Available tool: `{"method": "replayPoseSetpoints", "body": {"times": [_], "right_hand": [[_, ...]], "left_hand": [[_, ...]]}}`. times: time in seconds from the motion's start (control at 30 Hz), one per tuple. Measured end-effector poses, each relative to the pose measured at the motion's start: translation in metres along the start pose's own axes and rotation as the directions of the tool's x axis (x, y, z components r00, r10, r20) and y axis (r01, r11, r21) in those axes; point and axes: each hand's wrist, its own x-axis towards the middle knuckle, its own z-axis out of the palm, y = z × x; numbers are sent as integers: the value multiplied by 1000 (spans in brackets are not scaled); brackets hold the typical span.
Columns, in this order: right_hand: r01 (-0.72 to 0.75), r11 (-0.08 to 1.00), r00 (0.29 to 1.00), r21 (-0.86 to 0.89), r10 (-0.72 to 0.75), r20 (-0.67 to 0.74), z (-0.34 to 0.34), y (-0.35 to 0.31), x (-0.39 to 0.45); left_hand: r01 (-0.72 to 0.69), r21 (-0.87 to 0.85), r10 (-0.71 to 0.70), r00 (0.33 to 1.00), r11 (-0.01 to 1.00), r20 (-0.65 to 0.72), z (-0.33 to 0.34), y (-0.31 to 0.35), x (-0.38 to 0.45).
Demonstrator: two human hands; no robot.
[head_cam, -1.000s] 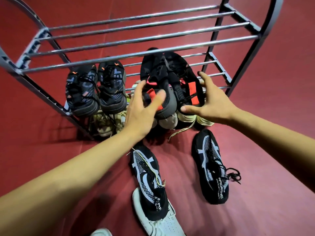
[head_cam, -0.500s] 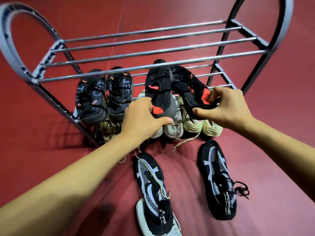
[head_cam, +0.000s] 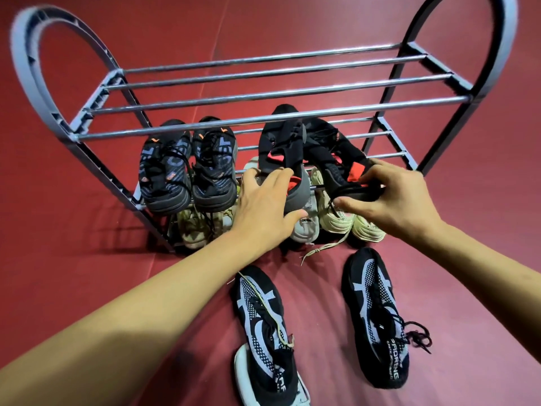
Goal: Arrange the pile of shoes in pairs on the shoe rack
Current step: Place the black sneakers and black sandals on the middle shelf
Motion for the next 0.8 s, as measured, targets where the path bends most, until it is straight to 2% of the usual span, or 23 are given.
{"method": "replayPoseSetpoints", "body": {"times": [0.2, 0.37, 0.43, 0.57, 0.63, 0.73, 0.77, 0.8], "right_hand": [[-19, 999, 994, 39, 23, -103, -6, 3, 0], [-169, 985, 969, 28, 171, -176, -12, 11, 8], [-198, 980, 969, -9, 194, -150, -9, 9, 12], [-144, 990, 987, -4, 144, -73, 13, -16, 19], [-122, 992, 991, 34, 123, -44, 32, -28, 21], [-191, 973, 981, 133, 195, -19, 54, -28, 13], [-206, 960, 978, 190, 208, 10, 56, -24, 8], [-200, 954, 980, 224, 195, 42, 56, -19, 1]], "left_hand": [[0, 25, 1, 998, 1000, -57, -15, -12, 6], [51, 155, -25, 986, 987, -166, -29, -19, 9], [65, 199, -24, 979, 978, -204, -33, -15, 12], [69, 241, -15, 976, 968, -218, -28, 2, 25], [85, 231, -42, 982, 969, -183, -21, 5, 32], [122, 147, -102, 985, 982, -138, -14, -1, 29], [112, 82, -96, 980, 990, -175, -12, -3, 20], [43, 0, -41, 969, 999, -245, -9, -5, 6]]}}
